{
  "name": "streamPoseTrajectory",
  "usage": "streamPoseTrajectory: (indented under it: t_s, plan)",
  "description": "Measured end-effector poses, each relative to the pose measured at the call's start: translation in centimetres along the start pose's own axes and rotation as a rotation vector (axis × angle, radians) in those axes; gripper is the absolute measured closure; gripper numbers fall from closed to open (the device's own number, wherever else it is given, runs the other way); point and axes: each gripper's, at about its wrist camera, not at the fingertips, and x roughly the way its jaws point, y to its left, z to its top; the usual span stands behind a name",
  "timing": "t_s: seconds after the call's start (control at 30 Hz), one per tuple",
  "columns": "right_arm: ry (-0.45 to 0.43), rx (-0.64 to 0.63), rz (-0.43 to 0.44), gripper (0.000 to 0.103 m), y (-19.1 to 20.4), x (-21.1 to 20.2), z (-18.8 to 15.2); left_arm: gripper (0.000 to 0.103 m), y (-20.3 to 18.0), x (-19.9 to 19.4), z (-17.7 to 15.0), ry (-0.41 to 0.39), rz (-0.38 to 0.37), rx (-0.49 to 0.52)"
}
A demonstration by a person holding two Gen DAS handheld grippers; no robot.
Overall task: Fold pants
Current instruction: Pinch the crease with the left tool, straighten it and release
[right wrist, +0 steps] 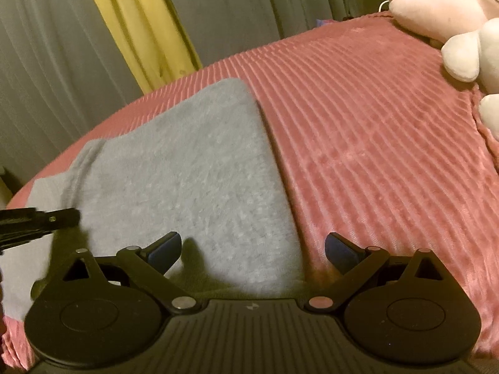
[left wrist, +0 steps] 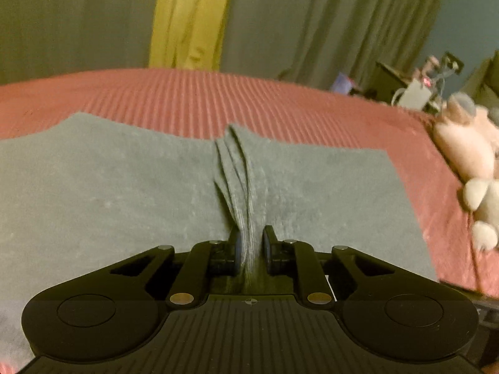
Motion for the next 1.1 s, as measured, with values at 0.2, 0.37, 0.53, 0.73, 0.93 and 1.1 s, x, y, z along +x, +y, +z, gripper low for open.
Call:
streamPoseTrajectory:
  t_s: [0.2, 0.37, 0.53, 0.73, 0.93, 1.1]
  plan:
    - [-0.027, -0.016, 0.013, 0.004, 0.3, -0.6, -0.1, 0.087, 3.5, -2.5, 0.4, -0.037, 0.104, -0.037]
    - [0.001, -0.031, 0.029, 0.004, 0.6, 0.1, -0.2, 0.083, 6.2, -1.7, -0.5, 0.017, 0.187, -0.101]
    - [0.011, -0.043, 0.018, 0.004, 0.9, 0.6, -0.2, 0.057, 7.3, -1.8, -1.0, 0.015, 0.204, -0.148]
    - [-0.001, -0.008, 0.042, 0.004, 0.5, 0.2, -0.1, 0.044, 8.0, -3.1, -2.0, 0.048, 0.166, -0.192]
    - [0.068, -0.1, 0.096, 0.004, 2.2, 0.1, -1.0, 0.031, 7.2, -2.6, -4.4, 0.058, 0.225, -0.122]
    - [0.066, -0.239, -0.045, 0.004, 4.7, 0.8, -2.2, 0.028, 7.4, -3.4, -4.2, -0.022, 0.34, -0.127]
